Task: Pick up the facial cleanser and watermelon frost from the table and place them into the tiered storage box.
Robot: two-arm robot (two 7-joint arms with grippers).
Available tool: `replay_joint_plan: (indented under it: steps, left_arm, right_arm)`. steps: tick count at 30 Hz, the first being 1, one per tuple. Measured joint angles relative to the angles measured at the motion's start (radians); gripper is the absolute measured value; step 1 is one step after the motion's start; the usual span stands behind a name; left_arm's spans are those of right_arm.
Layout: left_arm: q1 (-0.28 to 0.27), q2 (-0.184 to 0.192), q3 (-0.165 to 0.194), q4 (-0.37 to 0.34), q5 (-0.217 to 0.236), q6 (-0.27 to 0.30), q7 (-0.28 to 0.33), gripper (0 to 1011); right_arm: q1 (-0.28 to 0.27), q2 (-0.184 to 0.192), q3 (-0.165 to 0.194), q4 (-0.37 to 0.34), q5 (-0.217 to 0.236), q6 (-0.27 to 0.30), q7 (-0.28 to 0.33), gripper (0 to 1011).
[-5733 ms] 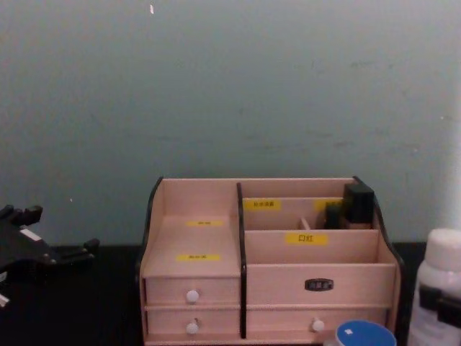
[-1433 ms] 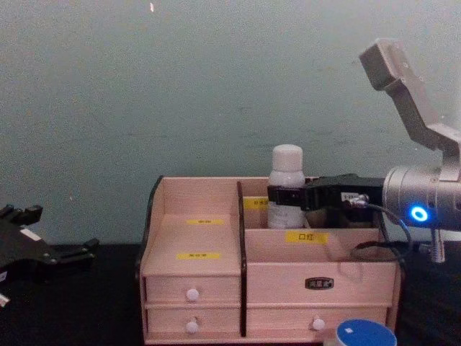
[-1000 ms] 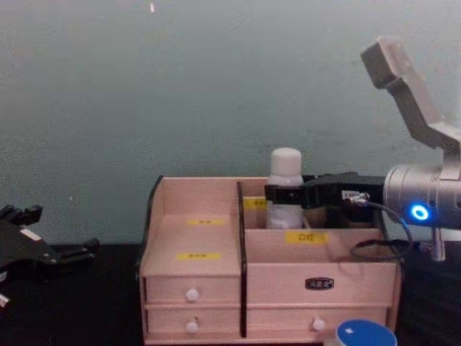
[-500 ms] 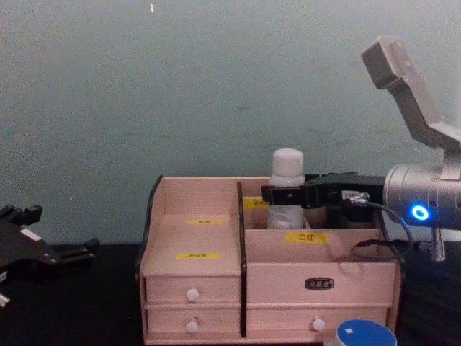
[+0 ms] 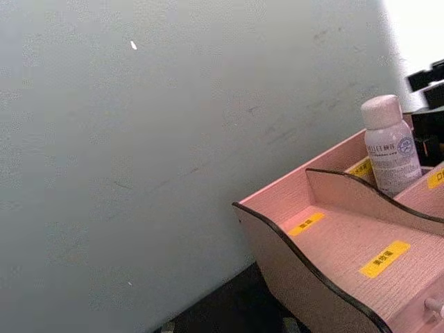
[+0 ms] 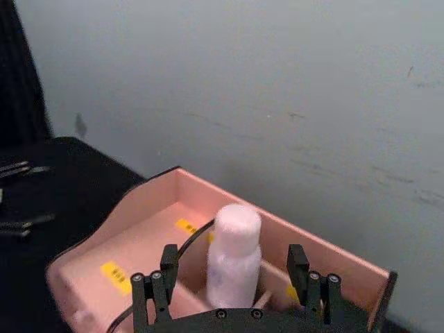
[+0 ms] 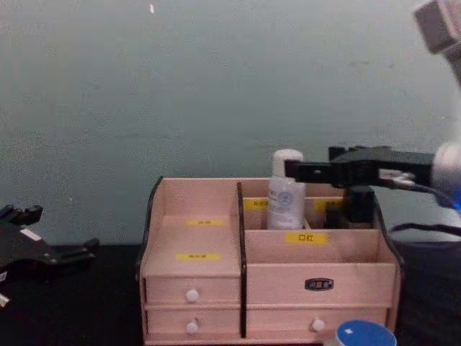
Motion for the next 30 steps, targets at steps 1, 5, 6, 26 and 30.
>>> replay_joint_plan:
  steps: [1, 5, 6, 26, 30]
  left_arm:
    - [0.0, 0.0, 0.0, 0.0, 0.0, 0.0, 0.0, 1001]
    - [0.0, 0.0, 0.0, 0.0, 0.0, 0.0, 0.0, 1001]
    - [0.0, 0.0, 0.0, 0.0, 0.0, 0.0, 0.0, 1002]
    - [0.0, 0.0, 0.0, 0.0, 0.0, 0.0, 0.0, 1001]
    - [0.0, 0.0, 0.0, 0.0, 0.0, 0.0, 0.0, 1001]
  right_arm:
    - [-0.012, 0.011, 0.002, -0.021, 0.004, 0.004, 0.003, 1000]
    - [-0.087, 0.075, 0.014, -0.127, 0.033, 0.038, 0.018, 1000]
    - [-0.1, 0.086, 0.015, -0.143, 0.037, 0.043, 0.02, 1000]
    - [-0.302, 0.254, -0.007, -0.303, 0.095, 0.157, 0.014, 1000]
    - [-0.307, 0.264, -0.02, -0.307, 0.095, 0.169, 0.014, 1000]
